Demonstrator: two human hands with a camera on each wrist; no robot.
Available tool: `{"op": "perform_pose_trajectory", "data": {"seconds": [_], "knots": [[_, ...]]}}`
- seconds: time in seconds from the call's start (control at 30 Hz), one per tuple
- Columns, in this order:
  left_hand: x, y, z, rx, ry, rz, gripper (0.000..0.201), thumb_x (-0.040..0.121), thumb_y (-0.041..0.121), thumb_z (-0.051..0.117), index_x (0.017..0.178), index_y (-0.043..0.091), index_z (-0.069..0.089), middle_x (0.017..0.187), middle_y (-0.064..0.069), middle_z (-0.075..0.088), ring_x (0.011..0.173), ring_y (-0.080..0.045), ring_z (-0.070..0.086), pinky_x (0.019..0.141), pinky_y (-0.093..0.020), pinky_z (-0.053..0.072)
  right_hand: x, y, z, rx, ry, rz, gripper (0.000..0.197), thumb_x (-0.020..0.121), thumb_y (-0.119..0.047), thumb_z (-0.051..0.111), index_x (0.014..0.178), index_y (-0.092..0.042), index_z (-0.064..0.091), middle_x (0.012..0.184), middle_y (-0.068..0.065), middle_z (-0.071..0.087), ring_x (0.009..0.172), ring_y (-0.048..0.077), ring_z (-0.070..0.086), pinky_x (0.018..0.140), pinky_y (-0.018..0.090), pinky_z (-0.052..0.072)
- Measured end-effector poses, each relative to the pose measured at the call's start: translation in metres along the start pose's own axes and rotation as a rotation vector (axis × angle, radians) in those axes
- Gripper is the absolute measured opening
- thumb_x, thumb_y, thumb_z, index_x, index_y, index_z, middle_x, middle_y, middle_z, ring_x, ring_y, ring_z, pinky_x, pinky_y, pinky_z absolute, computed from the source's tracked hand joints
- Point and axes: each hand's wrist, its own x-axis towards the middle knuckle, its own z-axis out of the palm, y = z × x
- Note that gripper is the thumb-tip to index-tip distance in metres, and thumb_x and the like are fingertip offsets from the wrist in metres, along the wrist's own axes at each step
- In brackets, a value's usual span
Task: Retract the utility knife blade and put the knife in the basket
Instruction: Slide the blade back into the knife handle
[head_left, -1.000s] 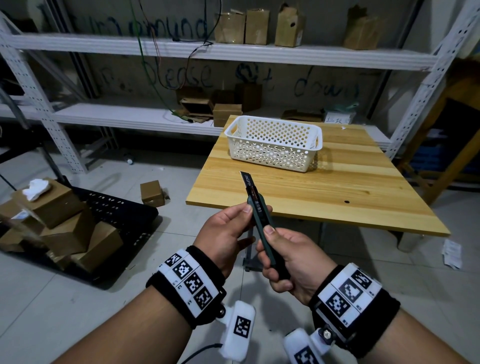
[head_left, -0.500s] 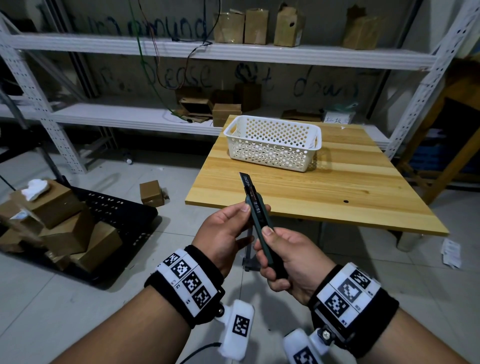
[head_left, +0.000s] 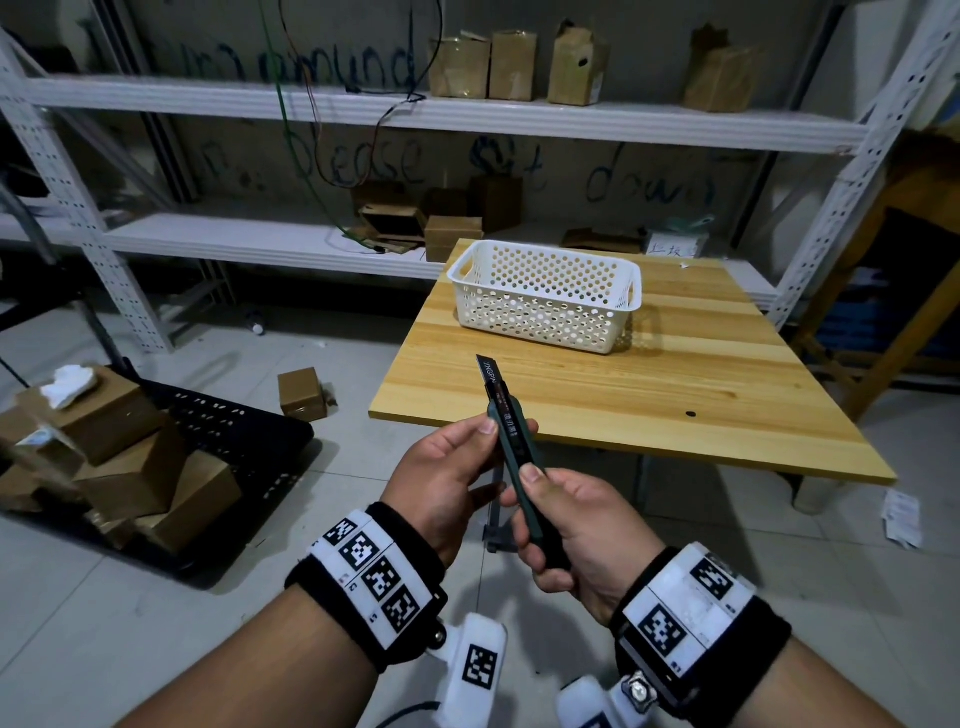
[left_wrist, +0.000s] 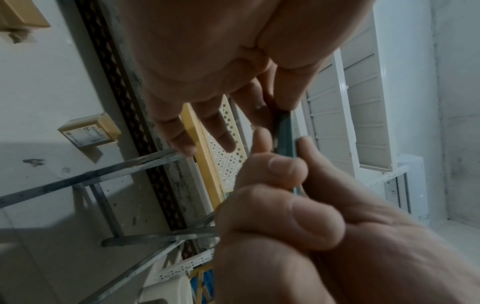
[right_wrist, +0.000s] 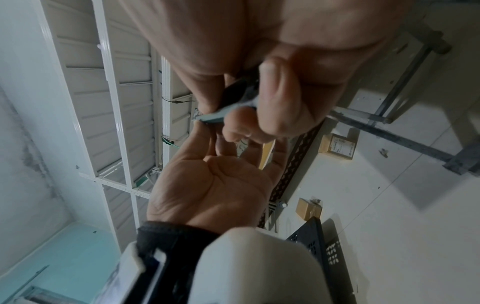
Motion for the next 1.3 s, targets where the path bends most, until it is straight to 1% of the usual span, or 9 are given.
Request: {"op": "perform_pose_trajectory", "data": {"seconds": [0.1,0.23,0.37,0.43,0.57,0.7,0.87,1.2,1.3], "knots": [[0.0004,0.0000,0.0005,-0.011,0.006,0.002,0.026,0.107,0.019,0.055,0.108,0.012,0.080,0.123,-0.013,0.081,0.106,-0.028,0.071,0.092,-0.047,0.053,0.0008,-0.0004,-0.0034,-0.048,0.026,-0.024,0.040,0.098,-0.035,0.056,0.098,0.003,0.063,0.064,0.013,0.057,0.042,0.017,0.046,0.033,0.019,0.029],[0.0001,0.0009,0.0012,-0.002,0.014,0.009,0.026,0.107,0.020,0.055,0.114,0.010,0.078,0.124,-0.011,0.081,0.109,-0.027,0.071,0.095,-0.050,0.052,0.0027,0.0008,-0.0055,-0.081,0.047,-0.044,0.046,0.096,-0.039,0.059,0.097,0.007,0.064,0.065,0.013,0.059,0.043,0.017,0.048,0.033,0.020,0.031],[-0.0007,0.0016,0.0025,-0.012,0.010,0.021,0.027,0.107,0.018,0.055,0.119,0.006,0.076,0.124,-0.012,0.081,0.104,-0.024,0.072,0.085,-0.043,0.053,0.0036,0.0009,-0.0074,-0.147,0.047,-0.033,0.045,0.095,-0.045,0.056,0.099,-0.001,0.065,0.067,0.012,0.063,0.047,0.019,0.054,0.035,0.021,0.033],[-0.0006,0.0016,0.0025,-0.011,0.009,0.025,0.027,0.106,0.017,0.055,0.119,0.006,0.076,0.123,-0.013,0.081,0.105,-0.024,0.073,0.086,-0.043,0.052,0.0033,0.0005,-0.0083,-0.170,0.036,-0.019,0.043,0.096,-0.046,0.055,0.099,-0.005,0.064,0.066,0.012,0.063,0.047,0.019,0.055,0.036,0.020,0.032],[0.0007,0.0010,0.0022,-0.027,0.018,0.026,0.026,0.106,0.016,0.056,0.118,0.006,0.076,0.123,-0.013,0.081,0.106,-0.024,0.073,0.091,-0.045,0.053,0.0050,-0.0008,-0.0075,-0.147,0.027,-0.026,0.038,0.097,-0.042,0.055,0.092,-0.005,0.063,0.059,0.009,0.057,0.042,0.017,0.047,0.035,0.020,0.030],[0.0019,-0.0002,0.0009,-0.038,0.018,0.022,0.024,0.106,0.017,0.054,0.114,0.010,0.077,0.123,-0.011,0.081,0.104,-0.023,0.073,0.099,-0.051,0.049,0.0057,-0.0019,-0.0076,-0.142,0.032,-0.032,0.035,0.099,-0.038,0.054,0.089,-0.006,0.064,0.058,0.009,0.055,0.043,0.017,0.044,0.035,0.020,0.029],[0.0017,0.0001,-0.0001,-0.048,0.015,0.015,0.025,0.107,0.017,0.054,0.108,0.014,0.078,0.121,-0.010,0.082,0.103,-0.021,0.074,0.101,-0.052,0.047,0.0046,-0.0023,-0.0067,-0.150,0.030,-0.040,0.034,0.099,-0.037,0.053,0.089,-0.007,0.064,0.058,0.008,0.054,0.044,0.017,0.043,0.035,0.020,0.029],[0.0045,-0.0028,-0.0019,-0.049,0.023,0.001,0.024,0.106,0.020,0.056,0.116,0.011,0.075,0.124,-0.010,0.081,0.105,-0.021,0.071,0.095,-0.050,0.042,0.0034,-0.0036,-0.0079,-0.137,0.017,-0.035,0.032,0.101,-0.033,0.052,0.091,-0.006,0.065,0.059,0.008,0.054,0.045,0.016,0.042,0.035,0.020,0.029],[0.0059,-0.0042,-0.0023,-0.058,0.028,0.003,0.028,0.105,0.021,0.056,0.123,0.006,0.073,0.125,-0.012,0.080,0.104,-0.021,0.071,0.094,-0.048,0.041,0.0036,-0.0036,-0.0083,-0.133,0.013,-0.034,0.031,0.101,-0.032,0.051,0.092,-0.006,0.065,0.059,0.008,0.054,0.044,0.015,0.043,0.035,0.020,0.029]]}}
